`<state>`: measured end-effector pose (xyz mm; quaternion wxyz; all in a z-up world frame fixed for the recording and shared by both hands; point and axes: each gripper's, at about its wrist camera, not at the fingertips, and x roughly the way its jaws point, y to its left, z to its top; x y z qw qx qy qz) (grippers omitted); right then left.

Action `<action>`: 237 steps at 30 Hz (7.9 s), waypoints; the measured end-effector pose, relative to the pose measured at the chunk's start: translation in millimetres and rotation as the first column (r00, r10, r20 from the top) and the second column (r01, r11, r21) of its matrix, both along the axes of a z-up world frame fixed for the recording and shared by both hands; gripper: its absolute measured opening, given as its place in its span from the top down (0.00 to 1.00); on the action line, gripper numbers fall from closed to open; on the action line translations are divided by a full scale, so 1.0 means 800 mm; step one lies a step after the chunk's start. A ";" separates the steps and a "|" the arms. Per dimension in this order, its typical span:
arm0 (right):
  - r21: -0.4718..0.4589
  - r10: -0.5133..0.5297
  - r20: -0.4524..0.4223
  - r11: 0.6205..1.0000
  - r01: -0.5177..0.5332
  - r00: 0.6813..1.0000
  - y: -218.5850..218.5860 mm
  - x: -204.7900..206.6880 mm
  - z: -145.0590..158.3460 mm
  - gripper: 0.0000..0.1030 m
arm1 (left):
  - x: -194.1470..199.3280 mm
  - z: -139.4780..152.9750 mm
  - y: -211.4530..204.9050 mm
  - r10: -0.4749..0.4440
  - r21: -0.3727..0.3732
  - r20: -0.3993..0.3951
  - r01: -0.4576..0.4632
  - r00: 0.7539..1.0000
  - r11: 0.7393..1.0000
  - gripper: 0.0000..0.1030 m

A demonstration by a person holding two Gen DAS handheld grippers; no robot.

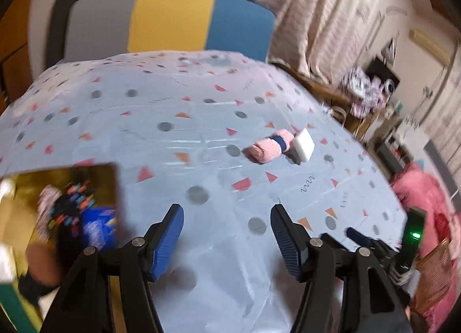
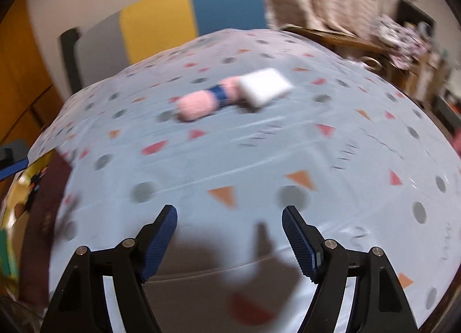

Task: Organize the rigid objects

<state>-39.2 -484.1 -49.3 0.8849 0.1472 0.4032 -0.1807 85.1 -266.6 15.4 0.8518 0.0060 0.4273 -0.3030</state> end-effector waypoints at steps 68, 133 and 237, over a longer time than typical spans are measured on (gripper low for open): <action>0.357 0.077 0.053 0.930 -0.091 0.996 -0.077 0.203 -0.044 0.47 | 0.013 -0.123 -0.130 -0.064 0.188 0.183 0.029 0.981 0.982 0.66; -0.079 -0.005 -0.009 0.997 0.004 1.000 -0.026 0.065 -0.044 0.48 | 0.030 -0.054 0.252 0.404 0.087 -0.007 -0.402 0.915 0.911 0.68; -0.125 0.332 -0.233 0.922 -0.367 0.914 0.446 0.042 0.099 0.00 | -0.109 0.024 0.356 0.615 0.252 0.090 -0.616 0.783 0.747 0.43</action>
